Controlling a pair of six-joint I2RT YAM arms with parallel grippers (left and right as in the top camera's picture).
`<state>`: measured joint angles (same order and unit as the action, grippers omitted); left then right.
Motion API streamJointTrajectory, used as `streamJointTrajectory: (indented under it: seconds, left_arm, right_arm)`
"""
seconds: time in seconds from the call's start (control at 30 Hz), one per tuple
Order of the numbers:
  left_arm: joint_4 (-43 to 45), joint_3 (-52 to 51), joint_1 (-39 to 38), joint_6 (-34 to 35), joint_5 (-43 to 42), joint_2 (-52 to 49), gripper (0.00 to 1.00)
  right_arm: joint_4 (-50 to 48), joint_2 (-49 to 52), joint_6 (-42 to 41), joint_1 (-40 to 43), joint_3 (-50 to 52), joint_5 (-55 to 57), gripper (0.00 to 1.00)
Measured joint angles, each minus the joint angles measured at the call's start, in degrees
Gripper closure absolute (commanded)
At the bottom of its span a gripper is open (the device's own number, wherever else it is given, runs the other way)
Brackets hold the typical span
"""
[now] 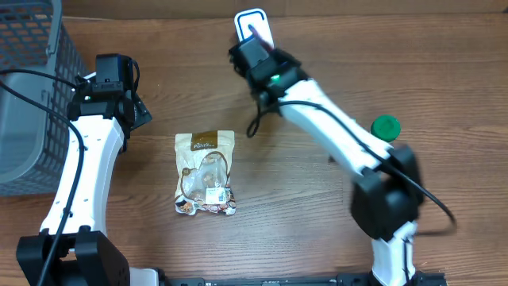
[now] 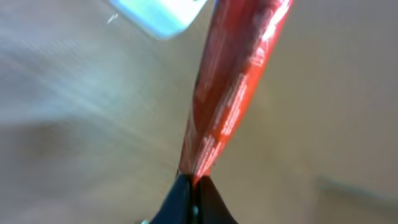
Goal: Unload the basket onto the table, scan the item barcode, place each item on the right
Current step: 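Carry the red stick right and set it beside the tissue packs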
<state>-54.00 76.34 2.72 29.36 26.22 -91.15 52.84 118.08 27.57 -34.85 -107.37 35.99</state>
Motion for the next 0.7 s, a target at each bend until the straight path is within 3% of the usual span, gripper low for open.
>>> streamJointTrajectory:
  seconds: [0.1,0.27,0.47,0.7]
  left_arm:
    - [-0.07,0.0,0.0,0.0,-0.02,0.0,0.0]
    - [-0.07,0.0,0.0,0.0,-0.02,0.0,0.0]
    - [-0.04,0.0,0.0,0.0,0.0,0.0,0.0]
    - [-0.04,0.0,0.0,0.0,-0.02,0.0,0.0]
  right_arm:
    - [12.15,-5.25,-10.16,1.97,-0.31,-10.47,0.96]
    - [24.85,-6.08,-18.62,7.19,0.59,-27.28,0.96]
    - [26.08,-5.95,-22.49,13.09,7.61,-38.71,0.96]
    - [24.09,-5.95,-24.13,14.88,14.62,-41.75,0.96]
